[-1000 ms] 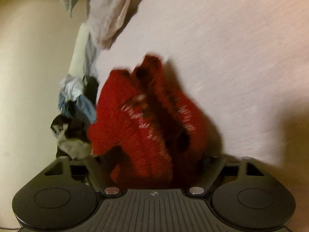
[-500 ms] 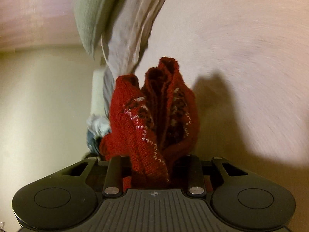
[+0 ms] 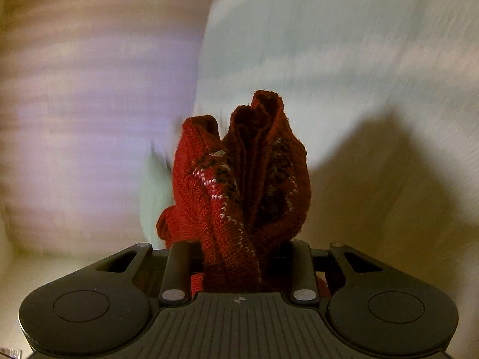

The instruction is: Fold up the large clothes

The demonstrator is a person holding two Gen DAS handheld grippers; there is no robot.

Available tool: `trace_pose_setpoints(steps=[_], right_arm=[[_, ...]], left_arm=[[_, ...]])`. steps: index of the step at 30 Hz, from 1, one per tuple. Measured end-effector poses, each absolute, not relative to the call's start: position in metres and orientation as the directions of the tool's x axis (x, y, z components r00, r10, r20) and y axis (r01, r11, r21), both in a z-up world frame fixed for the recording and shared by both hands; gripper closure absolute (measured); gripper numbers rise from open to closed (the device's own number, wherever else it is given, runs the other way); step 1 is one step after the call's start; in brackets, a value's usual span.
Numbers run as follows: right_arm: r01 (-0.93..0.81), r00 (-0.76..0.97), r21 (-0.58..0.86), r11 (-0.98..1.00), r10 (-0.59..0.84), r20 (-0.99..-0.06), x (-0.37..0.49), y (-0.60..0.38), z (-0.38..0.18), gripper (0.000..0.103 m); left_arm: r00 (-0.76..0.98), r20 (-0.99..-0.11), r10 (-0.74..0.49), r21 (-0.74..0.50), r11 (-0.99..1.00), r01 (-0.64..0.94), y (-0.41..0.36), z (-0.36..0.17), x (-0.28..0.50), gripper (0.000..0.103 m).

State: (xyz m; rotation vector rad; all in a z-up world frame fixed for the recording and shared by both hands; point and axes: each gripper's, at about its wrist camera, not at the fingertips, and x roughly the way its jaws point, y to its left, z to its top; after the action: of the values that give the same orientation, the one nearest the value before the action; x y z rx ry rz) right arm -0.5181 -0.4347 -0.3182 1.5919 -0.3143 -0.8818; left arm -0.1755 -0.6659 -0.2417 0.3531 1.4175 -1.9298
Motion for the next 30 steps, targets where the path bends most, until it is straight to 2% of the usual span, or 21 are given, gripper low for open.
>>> trace_pose_setpoints(steps=[8,13,20,22,26,27,29,30], right_arm=[[0.289,0.413,0.921,-0.262,-0.833,-0.367,-0.734,-0.456,-0.262,0.077],[0.257,0.337,0.918,-0.302,-0.863,-0.378,-0.814,-0.5,-0.252,0.077],[0.159,0.323,0.912,-0.379,-0.853,-0.411,-0.867,-0.55,-0.295,0.077],[0.181,0.304,0.895,-0.407,-0.843,-0.445,-0.891,-0.561,-0.31,0.077],[0.301,0.179,0.833,-0.464,-0.831,-0.527,-0.889,-0.582,-0.329,0.077],[0.305,0.168,0.829,-0.468,-0.831,-0.531,-0.888,-0.586,-0.333,0.074],[0.295,0.181,0.815,-0.499,-0.808,-0.56,-0.884,-0.591,-0.341,0.061],[0.324,0.175,0.793,-0.516,-0.791,-0.587,-0.88,-0.592,-0.338,0.051]], left_arm=[[-0.837,-0.504,-0.214,-0.755,-0.362,0.547,-0.81,-0.215,-0.451,0.076],[-0.836,-0.521,-0.171,-0.728,-0.422,0.54,-0.884,-0.201,-0.566,0.076],[-0.78,-0.613,-0.127,-0.674,-0.431,0.6,-0.946,-0.227,-0.627,0.076],[-0.761,-0.638,-0.12,-0.649,-0.448,0.615,-0.961,-0.24,-0.638,0.076],[-0.736,-0.662,-0.142,-0.602,-0.484,0.635,-0.986,-0.273,-0.659,0.072],[-0.73,-0.668,-0.145,-0.603,-0.468,0.646,-0.991,-0.283,-0.66,0.069],[-0.738,-0.658,-0.152,-0.639,-0.407,0.653,-0.994,-0.295,-0.65,0.066],[-0.752,-0.64,-0.155,-0.659,-0.392,0.642,-0.993,-0.297,-0.642,0.065]])
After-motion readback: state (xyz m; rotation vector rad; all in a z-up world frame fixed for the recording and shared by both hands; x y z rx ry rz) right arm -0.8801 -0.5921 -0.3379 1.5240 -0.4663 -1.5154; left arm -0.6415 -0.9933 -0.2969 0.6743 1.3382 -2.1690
